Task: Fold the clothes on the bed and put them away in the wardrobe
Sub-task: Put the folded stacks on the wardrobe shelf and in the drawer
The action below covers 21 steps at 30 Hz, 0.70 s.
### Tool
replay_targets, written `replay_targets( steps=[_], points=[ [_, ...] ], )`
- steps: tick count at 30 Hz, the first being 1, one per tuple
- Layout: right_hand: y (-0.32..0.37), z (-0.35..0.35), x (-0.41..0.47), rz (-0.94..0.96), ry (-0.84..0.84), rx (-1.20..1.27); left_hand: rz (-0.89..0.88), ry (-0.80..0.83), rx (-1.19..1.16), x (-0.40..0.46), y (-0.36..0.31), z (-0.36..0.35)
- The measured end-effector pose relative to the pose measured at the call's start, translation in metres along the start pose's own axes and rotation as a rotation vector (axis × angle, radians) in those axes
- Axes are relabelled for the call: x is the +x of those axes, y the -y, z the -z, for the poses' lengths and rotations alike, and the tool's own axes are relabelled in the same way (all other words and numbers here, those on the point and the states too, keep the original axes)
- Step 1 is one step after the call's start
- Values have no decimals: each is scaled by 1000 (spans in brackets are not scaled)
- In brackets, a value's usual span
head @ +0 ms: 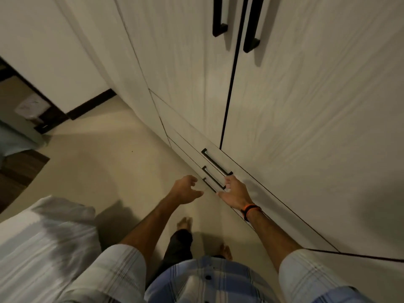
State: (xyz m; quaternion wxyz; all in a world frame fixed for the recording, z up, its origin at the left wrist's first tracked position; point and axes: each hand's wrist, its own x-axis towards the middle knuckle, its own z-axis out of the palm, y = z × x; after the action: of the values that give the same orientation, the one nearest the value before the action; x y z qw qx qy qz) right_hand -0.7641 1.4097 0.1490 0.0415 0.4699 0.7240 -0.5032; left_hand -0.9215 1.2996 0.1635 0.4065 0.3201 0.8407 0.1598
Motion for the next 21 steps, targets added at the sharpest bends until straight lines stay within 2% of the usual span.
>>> replay_targets(
  steps=[8, 14, 21],
  points=[
    [9, -19, 84, -149, -91, -188, -212, 177, 266, 101, -21, 28],
    [6, -31, 121, -201, -14, -396, -304, 234, 394, 134, -22, 43],
    [-2, -46, 142, -275, 24, -426, -340, 274, 433, 147, -16, 41]
  ],
)
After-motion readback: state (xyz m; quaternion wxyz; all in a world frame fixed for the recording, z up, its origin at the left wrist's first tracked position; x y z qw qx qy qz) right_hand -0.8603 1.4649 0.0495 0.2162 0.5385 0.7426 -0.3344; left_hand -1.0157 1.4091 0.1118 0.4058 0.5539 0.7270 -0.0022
